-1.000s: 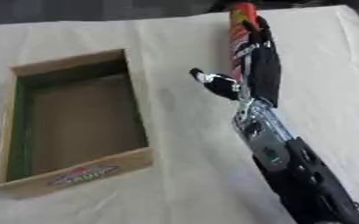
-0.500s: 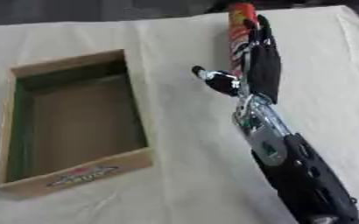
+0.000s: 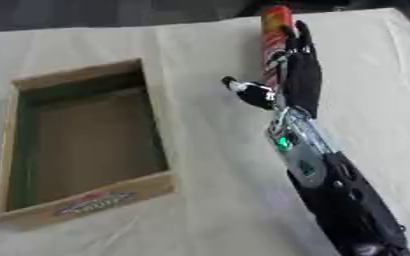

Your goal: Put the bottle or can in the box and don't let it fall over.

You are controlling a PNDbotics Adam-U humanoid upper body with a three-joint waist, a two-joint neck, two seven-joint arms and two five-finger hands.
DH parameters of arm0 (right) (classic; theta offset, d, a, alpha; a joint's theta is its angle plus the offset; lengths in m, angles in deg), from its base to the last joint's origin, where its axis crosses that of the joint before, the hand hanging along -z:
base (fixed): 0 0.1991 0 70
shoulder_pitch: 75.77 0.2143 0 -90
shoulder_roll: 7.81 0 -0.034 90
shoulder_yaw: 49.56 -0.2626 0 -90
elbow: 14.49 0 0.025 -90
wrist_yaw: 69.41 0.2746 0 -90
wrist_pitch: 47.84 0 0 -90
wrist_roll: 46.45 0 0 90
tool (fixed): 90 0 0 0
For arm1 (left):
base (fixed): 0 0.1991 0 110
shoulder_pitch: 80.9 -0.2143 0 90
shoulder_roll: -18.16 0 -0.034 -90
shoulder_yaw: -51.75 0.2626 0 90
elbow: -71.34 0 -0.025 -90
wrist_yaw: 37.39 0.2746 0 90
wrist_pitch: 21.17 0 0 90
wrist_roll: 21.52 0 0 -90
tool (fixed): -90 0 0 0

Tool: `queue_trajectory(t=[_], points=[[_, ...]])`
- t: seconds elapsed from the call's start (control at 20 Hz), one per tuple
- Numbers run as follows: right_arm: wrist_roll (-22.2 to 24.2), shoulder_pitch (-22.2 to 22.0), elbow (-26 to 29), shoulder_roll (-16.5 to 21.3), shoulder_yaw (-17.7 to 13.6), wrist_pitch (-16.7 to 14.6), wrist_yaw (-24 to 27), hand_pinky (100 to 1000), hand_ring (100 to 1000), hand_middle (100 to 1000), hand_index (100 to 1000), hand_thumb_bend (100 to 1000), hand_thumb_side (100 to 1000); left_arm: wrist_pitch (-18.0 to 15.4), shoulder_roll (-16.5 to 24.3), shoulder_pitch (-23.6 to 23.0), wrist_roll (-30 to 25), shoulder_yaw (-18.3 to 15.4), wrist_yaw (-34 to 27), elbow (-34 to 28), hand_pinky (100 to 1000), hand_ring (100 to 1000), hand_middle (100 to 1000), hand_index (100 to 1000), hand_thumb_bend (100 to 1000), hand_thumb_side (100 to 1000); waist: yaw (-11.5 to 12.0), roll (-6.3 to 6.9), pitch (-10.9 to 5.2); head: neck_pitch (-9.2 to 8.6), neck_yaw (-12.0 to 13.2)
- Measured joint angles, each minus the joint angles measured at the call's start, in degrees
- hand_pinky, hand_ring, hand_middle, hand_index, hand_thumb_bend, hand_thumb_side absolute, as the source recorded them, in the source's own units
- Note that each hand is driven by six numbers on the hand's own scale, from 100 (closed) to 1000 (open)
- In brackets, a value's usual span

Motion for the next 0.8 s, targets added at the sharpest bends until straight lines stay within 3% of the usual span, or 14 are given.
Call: queue_trajectory(t=[0.8], points=[[-2.7,1.4,-3.5,-0.3,-0.5,-2.7,1.1,697,896,952,880,880,341,-0.1,0.0,0.1,-0.3,0.0,0.0,0.2,881,835,791,646,1000,339,0.2,0.20,0.10,-1.18,-0.5]])
